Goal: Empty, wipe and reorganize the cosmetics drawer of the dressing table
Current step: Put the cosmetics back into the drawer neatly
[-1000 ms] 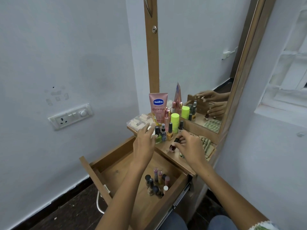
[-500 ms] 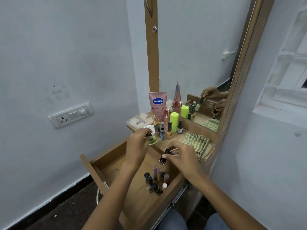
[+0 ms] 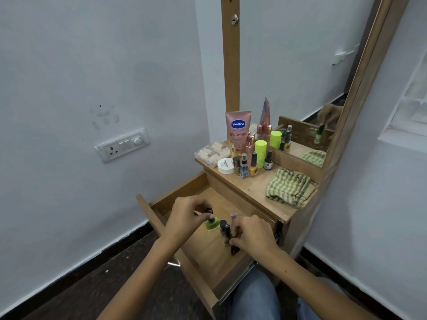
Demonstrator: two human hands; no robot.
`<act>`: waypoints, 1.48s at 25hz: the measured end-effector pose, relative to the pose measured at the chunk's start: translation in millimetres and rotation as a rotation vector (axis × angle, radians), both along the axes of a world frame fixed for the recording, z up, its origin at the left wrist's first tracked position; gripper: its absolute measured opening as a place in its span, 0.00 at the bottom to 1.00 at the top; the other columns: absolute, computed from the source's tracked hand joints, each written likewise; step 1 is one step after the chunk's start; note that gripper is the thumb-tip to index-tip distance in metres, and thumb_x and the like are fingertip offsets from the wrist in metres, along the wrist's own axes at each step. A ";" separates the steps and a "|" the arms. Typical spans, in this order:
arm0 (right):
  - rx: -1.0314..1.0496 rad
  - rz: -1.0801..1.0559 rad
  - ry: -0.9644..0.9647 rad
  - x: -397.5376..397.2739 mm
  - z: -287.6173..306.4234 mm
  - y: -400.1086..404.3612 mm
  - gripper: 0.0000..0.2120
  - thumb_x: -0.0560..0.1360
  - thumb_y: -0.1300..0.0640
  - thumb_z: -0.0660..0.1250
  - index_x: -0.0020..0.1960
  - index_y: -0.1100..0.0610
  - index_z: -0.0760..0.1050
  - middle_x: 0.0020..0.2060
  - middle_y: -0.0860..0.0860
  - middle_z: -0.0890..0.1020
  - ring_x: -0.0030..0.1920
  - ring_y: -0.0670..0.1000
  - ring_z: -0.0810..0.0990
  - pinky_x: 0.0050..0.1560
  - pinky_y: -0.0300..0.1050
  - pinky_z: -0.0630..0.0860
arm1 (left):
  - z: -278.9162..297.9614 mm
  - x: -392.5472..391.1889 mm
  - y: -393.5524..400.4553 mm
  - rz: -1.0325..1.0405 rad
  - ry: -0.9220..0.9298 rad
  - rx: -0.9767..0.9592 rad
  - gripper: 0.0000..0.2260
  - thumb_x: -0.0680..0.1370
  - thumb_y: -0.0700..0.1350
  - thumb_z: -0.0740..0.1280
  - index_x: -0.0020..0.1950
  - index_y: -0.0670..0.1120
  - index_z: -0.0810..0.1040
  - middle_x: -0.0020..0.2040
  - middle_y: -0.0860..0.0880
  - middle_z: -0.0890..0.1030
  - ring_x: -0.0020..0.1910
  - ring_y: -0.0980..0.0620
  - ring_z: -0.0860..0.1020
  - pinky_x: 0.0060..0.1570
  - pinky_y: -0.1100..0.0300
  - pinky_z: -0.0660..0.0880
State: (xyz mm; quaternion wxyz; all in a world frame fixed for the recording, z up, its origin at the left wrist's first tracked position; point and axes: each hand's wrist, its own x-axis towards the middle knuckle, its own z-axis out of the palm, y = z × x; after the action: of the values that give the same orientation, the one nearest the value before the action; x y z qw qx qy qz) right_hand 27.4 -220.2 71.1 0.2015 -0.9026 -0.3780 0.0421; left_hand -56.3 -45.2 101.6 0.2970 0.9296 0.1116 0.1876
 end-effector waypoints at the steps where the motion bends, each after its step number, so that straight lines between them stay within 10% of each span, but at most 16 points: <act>1: -0.027 -0.001 -0.011 -0.9 -2.0 0.8 0.09 0.68 0.47 0.74 0.45 0.49 0.80 0.44 0.47 0.84 0.47 0.50 0.82 0.44 0.42 0.76 | -3.2 -1.5 -1.9 -0.015 0.044 -0.009 0.07 0.68 0.44 0.77 0.44 0.49 0.82 0.39 0.57 0.82 0.39 0.65 0.80 0.41 0.70 0.77; 28: 0.304 -0.053 0.143 27.7 9.0 -20.0 0.03 0.71 0.51 0.73 0.44 0.49 0.83 0.34 0.42 0.84 0.34 0.39 0.82 0.37 0.38 0.80 | -56.1 5.5 -32.2 -0.061 0.219 -0.108 0.07 0.70 0.48 0.75 0.45 0.48 0.81 0.41 0.55 0.82 0.39 0.60 0.79 0.42 0.60 0.80; 37: 0.347 -0.238 -0.306 112.8 33.3 8.5 0.19 0.74 0.61 0.70 0.64 0.54 0.74 0.52 0.54 0.78 0.45 0.53 0.80 0.38 0.41 0.74 | -18.4 36.2 -34.8 0.034 0.031 -0.120 0.06 0.74 0.49 0.72 0.47 0.49 0.81 0.43 0.56 0.81 0.42 0.62 0.79 0.41 0.65 0.78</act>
State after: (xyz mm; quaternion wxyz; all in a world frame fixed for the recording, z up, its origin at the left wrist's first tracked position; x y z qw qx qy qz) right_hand 140.2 -211.7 104.5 0.2971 -0.8886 -0.2968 -0.1844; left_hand -20.1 -80.0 83.3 0.3471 0.9109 0.1431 0.1711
